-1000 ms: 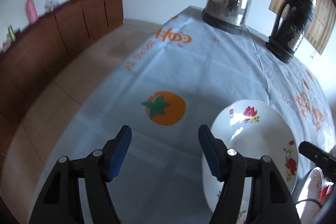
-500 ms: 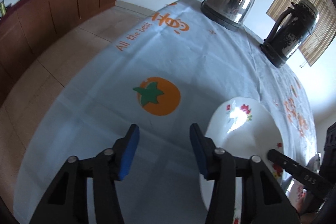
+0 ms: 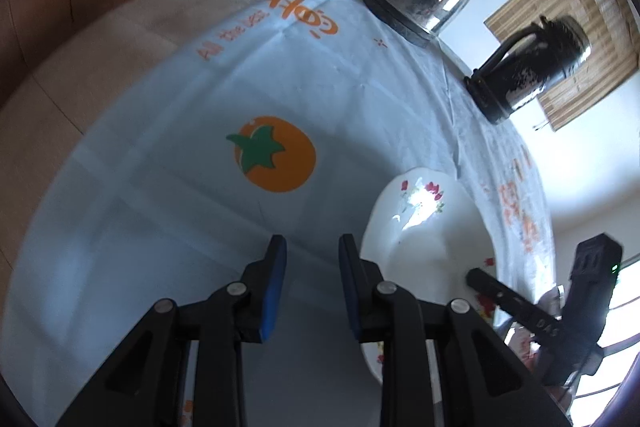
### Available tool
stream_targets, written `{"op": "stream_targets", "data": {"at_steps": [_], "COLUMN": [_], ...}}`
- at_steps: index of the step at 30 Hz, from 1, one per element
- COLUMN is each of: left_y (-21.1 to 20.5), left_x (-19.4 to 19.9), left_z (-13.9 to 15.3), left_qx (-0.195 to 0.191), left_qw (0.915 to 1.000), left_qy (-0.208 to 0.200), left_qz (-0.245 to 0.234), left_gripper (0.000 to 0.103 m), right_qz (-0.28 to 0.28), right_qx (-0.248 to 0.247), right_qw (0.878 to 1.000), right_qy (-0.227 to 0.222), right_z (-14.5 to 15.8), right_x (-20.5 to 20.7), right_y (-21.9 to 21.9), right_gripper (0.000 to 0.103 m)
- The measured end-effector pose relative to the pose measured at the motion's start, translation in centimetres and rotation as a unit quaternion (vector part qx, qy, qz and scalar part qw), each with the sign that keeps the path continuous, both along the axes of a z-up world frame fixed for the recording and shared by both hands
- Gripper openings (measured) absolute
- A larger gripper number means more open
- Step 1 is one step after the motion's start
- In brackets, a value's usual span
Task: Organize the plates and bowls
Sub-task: 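Close both grippers on the red-flower plate rim and lift it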
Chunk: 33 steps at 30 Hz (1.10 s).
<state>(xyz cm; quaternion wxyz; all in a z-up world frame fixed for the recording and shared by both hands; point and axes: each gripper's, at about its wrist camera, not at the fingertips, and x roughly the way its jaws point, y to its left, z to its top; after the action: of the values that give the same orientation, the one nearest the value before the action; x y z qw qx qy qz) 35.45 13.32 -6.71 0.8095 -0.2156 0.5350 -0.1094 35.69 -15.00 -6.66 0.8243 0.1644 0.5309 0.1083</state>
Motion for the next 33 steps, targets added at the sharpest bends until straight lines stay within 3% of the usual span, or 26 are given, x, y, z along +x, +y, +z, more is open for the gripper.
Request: {"op": "stream_targets", "data": {"at_steps": [5,9,14,17,20,28,33], "left_y": [0.7,0.5,-1.4,-2.0,-2.8,-3.2,-3.3], "left_x": [-0.5,-0.9,-0.4,-0.2,0.0,-0.5,-0.5], "left_z": [1.0,2.0,1.0,0.3,-0.4,-0.3,-0.1], "left_qx": [-0.021,-0.036,-0.031,-0.029,-0.044,-0.026,0.004], "left_qw": [0.9996,0.9984,0.9988,0.9988,0.9977,0.9985,0.9989], "left_qy": [-0.019,-0.044,-0.023,-0.013,-0.001,-0.013,-0.025], "left_qz": [0.008,0.0,-0.031,-0.036,-0.051,-0.046,-0.039], "left_gripper": [0.027,0.055,0.055,0.05,0.022,0.018,0.018], "right_qz": [0.001,0.003,0.004,0.005,0.007,0.013,0.008], "right_qx": [0.001,0.001,-0.001,-0.001,-0.002,-0.002,0.039], "right_qw": [1.0,1.0,1.0,1.0,1.0,1.0,0.999], "right_qy": [0.002,0.001,0.002,0.001,0.001,-0.004,-0.006], "right_z": [0.0,0.0,0.0,0.0,0.1,0.0,0.5], "right_x": [0.0,0.0,-0.1,0.0,-0.1,-0.3,-1.1], "right_y": [0.0,0.0,0.0,0.0,0.0,0.2,-0.2], "right_gripper": [0.02,0.02,0.02,0.02,0.02,0.02,0.014]}}
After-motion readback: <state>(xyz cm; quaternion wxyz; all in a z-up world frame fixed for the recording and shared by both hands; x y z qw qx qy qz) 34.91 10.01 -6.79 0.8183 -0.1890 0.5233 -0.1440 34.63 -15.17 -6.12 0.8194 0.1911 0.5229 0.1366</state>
